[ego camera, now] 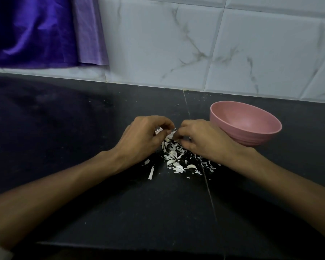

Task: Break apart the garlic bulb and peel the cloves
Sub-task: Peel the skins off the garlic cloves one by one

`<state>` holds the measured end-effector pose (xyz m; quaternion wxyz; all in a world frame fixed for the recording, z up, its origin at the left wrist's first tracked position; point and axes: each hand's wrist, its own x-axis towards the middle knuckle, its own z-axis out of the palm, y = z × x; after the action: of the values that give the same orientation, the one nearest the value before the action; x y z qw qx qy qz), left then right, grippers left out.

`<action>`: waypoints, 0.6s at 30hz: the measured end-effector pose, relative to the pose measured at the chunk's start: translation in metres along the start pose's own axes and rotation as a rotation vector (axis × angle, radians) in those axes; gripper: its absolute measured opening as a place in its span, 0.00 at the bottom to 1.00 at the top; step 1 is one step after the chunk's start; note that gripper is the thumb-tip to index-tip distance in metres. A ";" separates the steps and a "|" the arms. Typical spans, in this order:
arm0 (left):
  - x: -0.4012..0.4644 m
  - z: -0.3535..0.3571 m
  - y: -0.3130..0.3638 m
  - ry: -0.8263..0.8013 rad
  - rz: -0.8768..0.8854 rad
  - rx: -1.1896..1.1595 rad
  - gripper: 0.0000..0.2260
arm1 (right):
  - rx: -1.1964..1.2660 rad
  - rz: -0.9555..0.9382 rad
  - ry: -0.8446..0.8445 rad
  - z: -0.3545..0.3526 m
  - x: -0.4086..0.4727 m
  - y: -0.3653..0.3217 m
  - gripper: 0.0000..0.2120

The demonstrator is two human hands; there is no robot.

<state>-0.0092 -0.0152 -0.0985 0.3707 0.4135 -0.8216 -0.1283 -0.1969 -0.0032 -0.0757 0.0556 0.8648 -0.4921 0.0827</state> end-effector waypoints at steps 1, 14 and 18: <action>0.000 0.000 0.001 -0.005 0.004 0.009 0.06 | 0.005 0.002 0.012 0.001 0.000 0.000 0.12; -0.002 -0.003 0.015 -0.073 -0.154 -0.473 0.05 | 0.474 0.069 0.277 -0.004 -0.023 -0.001 0.03; -0.004 -0.002 0.015 -0.109 -0.201 -0.536 0.08 | 0.583 0.088 0.313 0.002 -0.029 -0.003 0.05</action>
<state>-0.0152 -0.0024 -0.0909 0.4076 0.3726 -0.7320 -0.3991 -0.2090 0.0220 -0.0837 -0.1231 0.7991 -0.4699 0.3542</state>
